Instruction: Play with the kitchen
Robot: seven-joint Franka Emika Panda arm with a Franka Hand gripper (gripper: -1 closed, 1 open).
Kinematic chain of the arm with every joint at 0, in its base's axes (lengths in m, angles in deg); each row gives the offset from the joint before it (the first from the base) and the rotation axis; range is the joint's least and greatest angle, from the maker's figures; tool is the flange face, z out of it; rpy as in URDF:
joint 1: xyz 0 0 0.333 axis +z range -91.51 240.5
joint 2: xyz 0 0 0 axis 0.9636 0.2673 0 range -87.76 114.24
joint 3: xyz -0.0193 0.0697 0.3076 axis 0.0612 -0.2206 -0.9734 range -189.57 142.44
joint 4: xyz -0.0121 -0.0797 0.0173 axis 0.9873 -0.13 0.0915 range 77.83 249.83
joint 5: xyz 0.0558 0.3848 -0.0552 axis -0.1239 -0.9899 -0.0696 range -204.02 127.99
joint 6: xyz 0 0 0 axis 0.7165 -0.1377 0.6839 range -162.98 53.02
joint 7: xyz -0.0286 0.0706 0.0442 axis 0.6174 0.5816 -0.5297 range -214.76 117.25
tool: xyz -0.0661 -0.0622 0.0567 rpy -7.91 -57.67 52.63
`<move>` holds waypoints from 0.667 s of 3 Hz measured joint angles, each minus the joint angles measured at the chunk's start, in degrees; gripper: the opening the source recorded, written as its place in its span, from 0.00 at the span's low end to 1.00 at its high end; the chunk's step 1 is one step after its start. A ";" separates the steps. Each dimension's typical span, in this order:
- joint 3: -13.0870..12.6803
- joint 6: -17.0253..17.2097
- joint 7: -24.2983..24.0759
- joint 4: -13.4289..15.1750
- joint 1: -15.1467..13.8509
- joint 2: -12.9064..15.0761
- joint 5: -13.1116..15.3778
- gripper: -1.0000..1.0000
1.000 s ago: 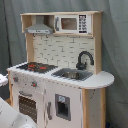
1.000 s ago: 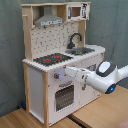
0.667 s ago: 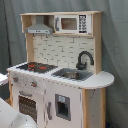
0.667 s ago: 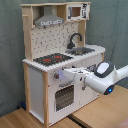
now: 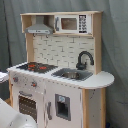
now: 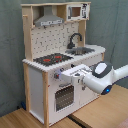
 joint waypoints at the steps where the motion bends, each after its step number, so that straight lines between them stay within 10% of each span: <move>1: -0.26 -0.61 6.52 -0.18 -0.79 -0.55 0.07 1.00; 2: -1.67 -1.66 11.33 -0.06 -3.32 -1.44 0.07 1.00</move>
